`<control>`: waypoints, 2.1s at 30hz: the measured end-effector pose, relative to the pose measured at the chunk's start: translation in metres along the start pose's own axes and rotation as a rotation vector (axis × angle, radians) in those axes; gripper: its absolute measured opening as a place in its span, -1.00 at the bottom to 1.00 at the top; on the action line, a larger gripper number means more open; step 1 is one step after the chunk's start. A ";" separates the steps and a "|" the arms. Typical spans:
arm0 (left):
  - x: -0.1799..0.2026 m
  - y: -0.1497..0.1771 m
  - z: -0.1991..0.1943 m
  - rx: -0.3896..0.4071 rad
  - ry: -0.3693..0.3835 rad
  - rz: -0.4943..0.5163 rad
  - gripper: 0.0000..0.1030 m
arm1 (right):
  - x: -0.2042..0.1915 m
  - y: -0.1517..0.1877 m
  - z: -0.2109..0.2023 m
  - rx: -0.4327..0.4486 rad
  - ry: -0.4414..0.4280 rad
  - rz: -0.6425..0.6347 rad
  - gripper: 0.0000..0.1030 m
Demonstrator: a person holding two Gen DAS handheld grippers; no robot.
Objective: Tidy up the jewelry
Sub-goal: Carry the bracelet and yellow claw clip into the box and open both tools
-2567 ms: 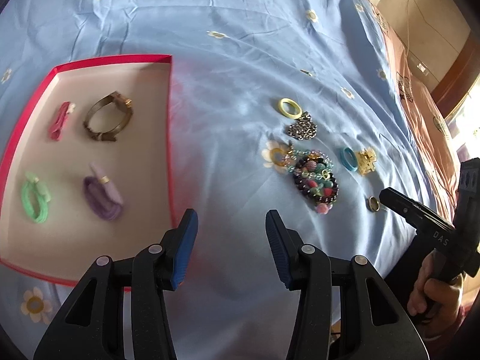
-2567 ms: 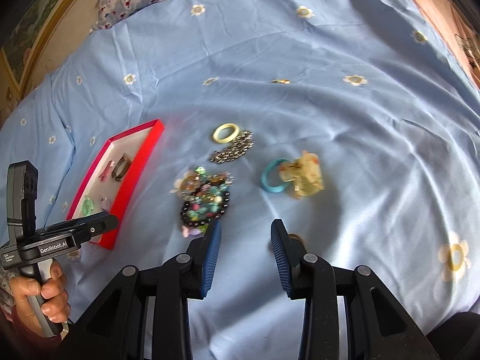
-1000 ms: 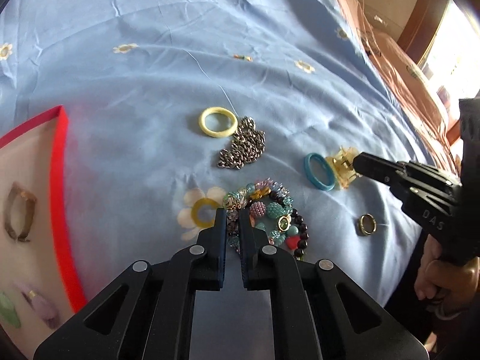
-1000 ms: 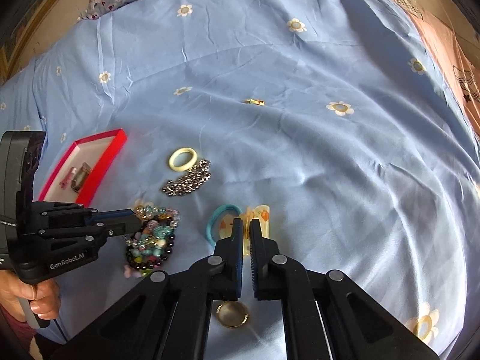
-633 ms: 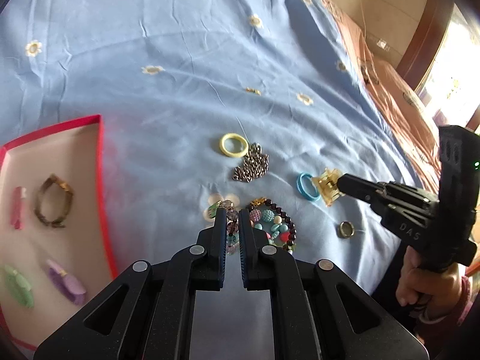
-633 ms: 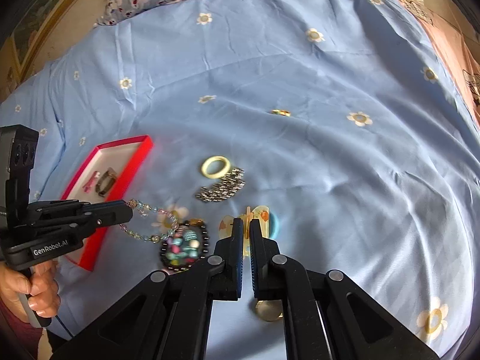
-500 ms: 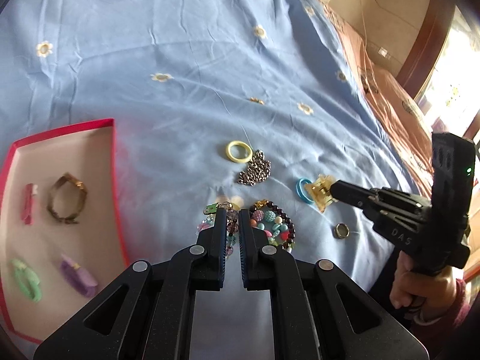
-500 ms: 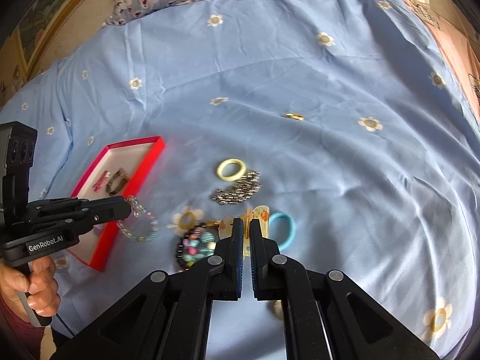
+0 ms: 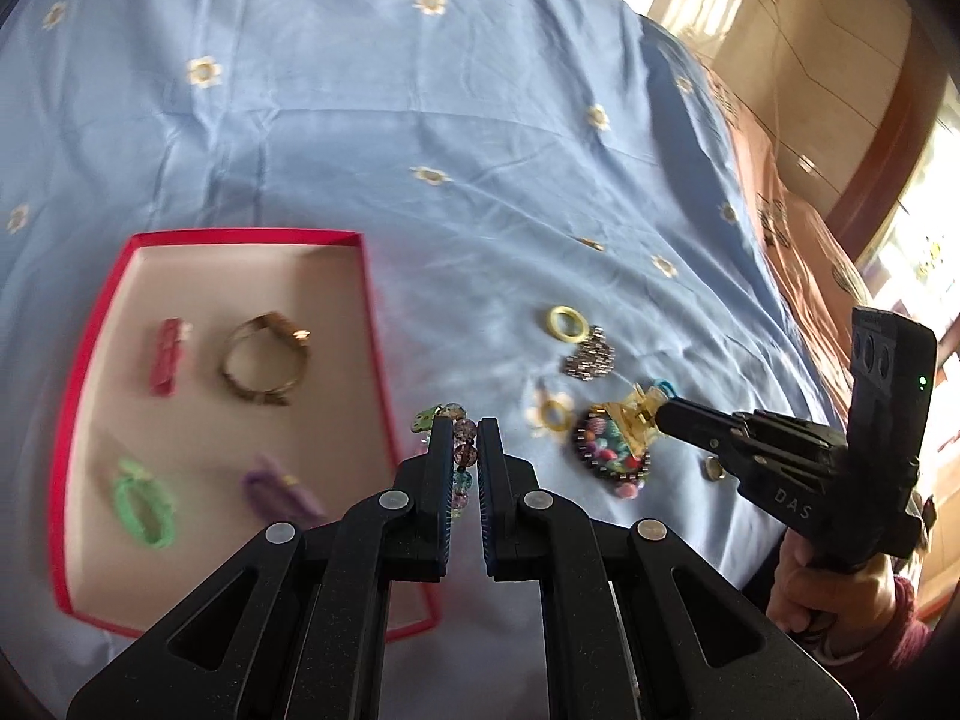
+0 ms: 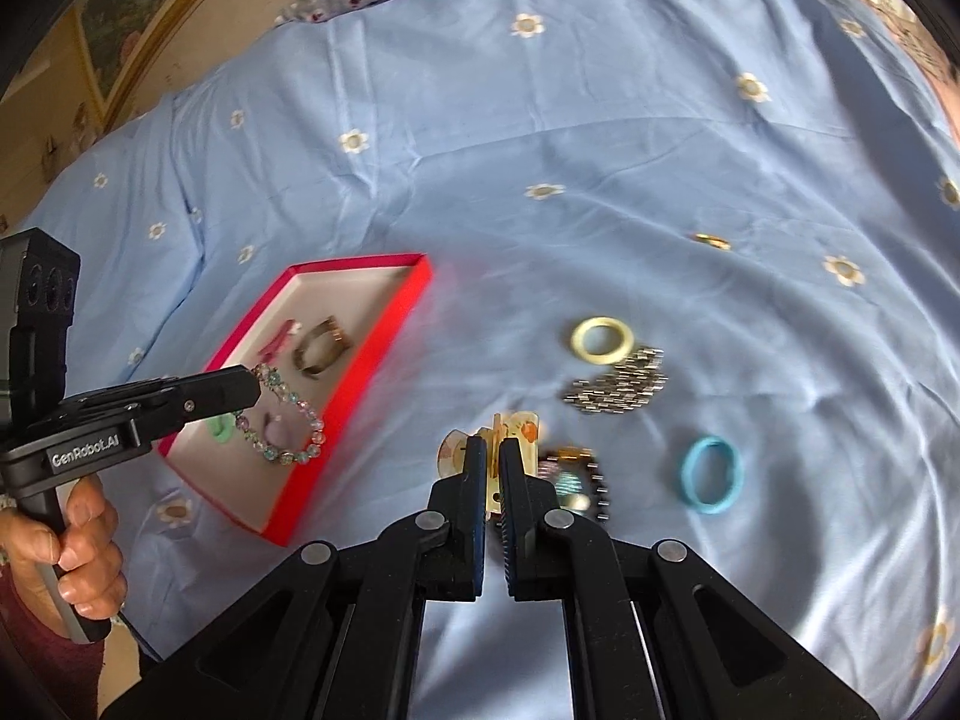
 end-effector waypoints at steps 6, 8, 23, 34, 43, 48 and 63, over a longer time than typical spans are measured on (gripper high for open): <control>-0.035 0.000 -0.013 0.021 -0.046 -0.043 -0.88 | -0.032 -0.001 0.014 -0.021 -0.052 -0.041 -0.93; -0.042 -0.002 -0.016 0.029 -0.057 -0.053 -0.88 | -0.045 -0.002 0.019 -0.026 -0.073 -0.053 -0.93; -0.099 -0.006 -0.016 0.031 -0.101 -0.126 -0.88 | -0.128 -0.015 0.066 -0.074 -0.194 -0.154 -0.93; -0.134 -0.009 0.002 0.011 -0.120 -0.165 -0.88 | -0.146 -0.020 0.113 -0.125 -0.206 -0.166 -0.93; -0.176 0.012 0.019 -0.037 -0.174 -0.231 -0.88 | -0.148 -0.011 0.138 -0.168 -0.188 -0.180 -0.93; -0.189 0.024 0.025 -0.064 -0.207 -0.250 -0.87 | -0.152 -0.012 0.139 -0.161 -0.186 -0.197 -0.92; -0.190 0.029 0.025 -0.084 -0.247 -0.251 -0.59 | -0.153 -0.011 0.138 -0.170 -0.197 -0.174 -0.82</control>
Point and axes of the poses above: each gripper's, at about its wrist camera, not at the fingertips, and z roughly the way its jaws point, x to its right, y to its underside, the point moved 10 cm from there along z, roughly the way its jaws point, and after that the axes turned 1 degree about -y, right-handed, at the moved point
